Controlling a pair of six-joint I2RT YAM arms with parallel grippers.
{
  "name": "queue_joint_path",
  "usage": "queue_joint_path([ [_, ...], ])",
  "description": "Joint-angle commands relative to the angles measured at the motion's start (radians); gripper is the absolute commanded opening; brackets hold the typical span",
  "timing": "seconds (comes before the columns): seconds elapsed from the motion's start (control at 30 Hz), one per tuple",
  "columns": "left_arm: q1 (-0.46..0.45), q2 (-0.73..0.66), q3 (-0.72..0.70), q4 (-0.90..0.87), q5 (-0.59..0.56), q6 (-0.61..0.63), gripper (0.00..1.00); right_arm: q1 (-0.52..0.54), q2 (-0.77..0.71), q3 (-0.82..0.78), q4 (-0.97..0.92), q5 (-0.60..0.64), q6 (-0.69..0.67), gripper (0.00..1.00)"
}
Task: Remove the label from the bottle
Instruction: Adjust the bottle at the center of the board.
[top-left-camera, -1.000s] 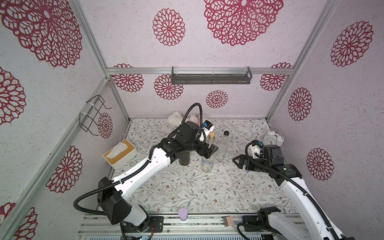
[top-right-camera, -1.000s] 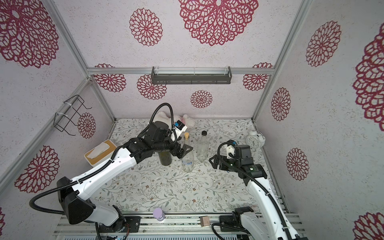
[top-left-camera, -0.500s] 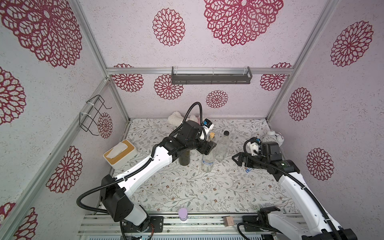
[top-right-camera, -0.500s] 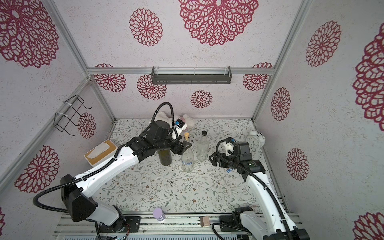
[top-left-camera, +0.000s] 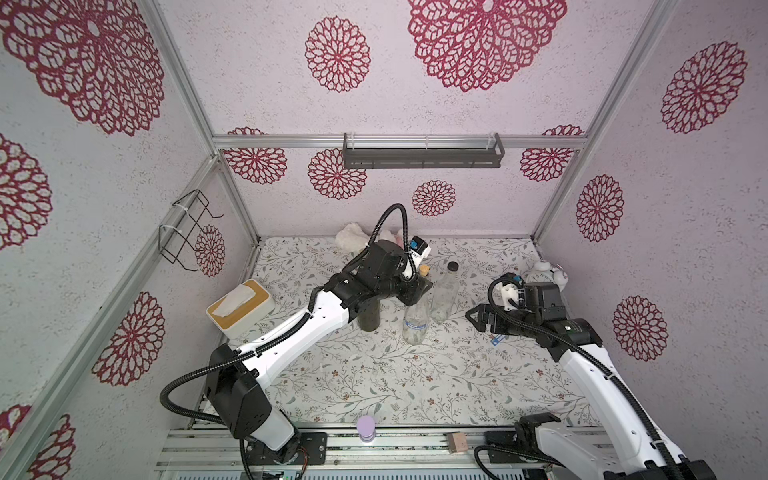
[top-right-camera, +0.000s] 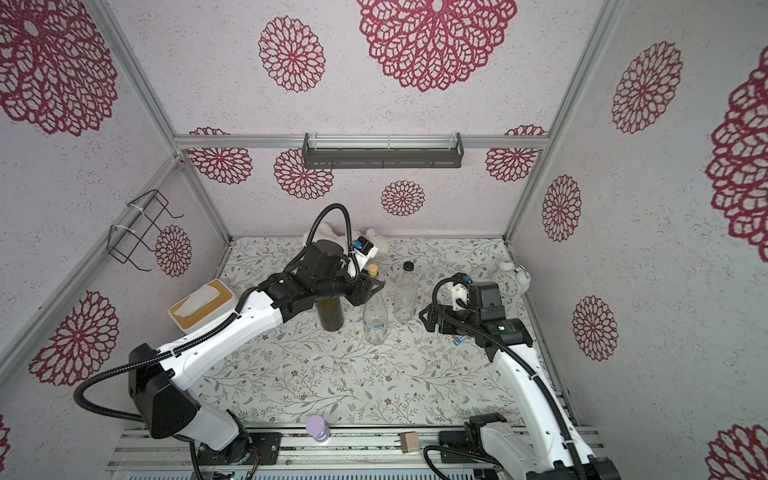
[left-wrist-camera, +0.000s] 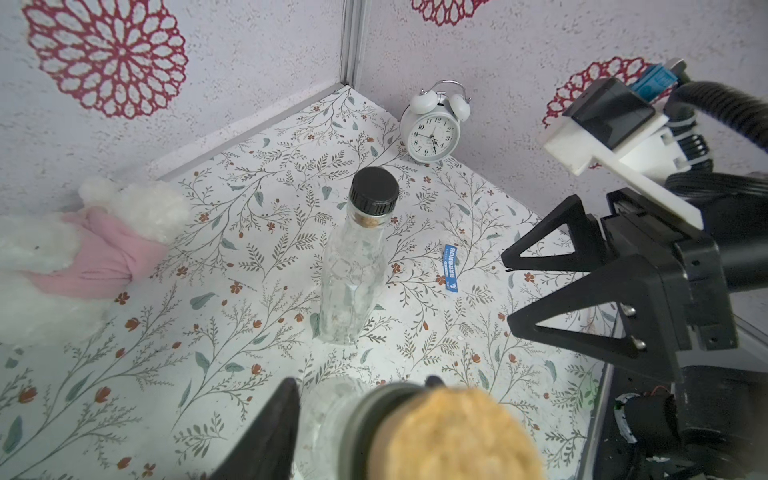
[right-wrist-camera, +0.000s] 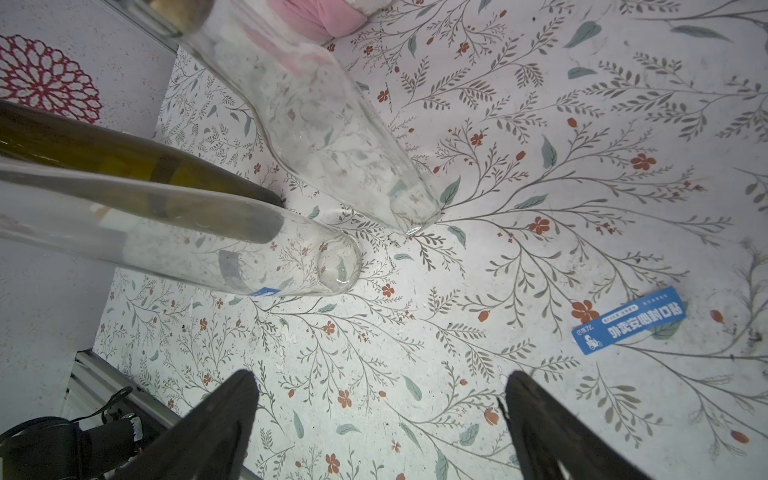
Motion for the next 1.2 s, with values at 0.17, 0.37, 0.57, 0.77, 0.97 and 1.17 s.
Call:
queue_joint_path([
  [0.17,-0.008,-0.023,-0.002,0.024,-0.033,-0.003,0.28,-0.004,-0.035,0.044,-0.008,0.020,-0.024,0.95],
  [0.37,-0.056,-0.022,0.036,-0.014,-0.186,-0.006,0.21,-0.001,-0.034,0.040,0.023,-0.002,-0.003,0.95],
  [0.57,-0.111,-0.024,0.071,-0.026,-0.405,-0.117,0.16,0.003,-0.018,0.073,0.005,0.007,-0.042,0.95],
  [0.77,-0.166,-0.015,0.093,-0.071,-0.633,-0.226,0.16,0.008,-0.010,0.066,0.013,-0.013,-0.068,0.95],
  [0.97,-0.191,-0.030,0.087,-0.109,-0.722,-0.331,0.15,0.010,-0.017,0.062,-0.016,-0.016,-0.099,0.95],
  [1.17,-0.215,-0.022,0.095,-0.141,-0.765,-0.370,0.15,0.011,-0.020,0.072,-0.036,-0.034,-0.099,0.95],
])
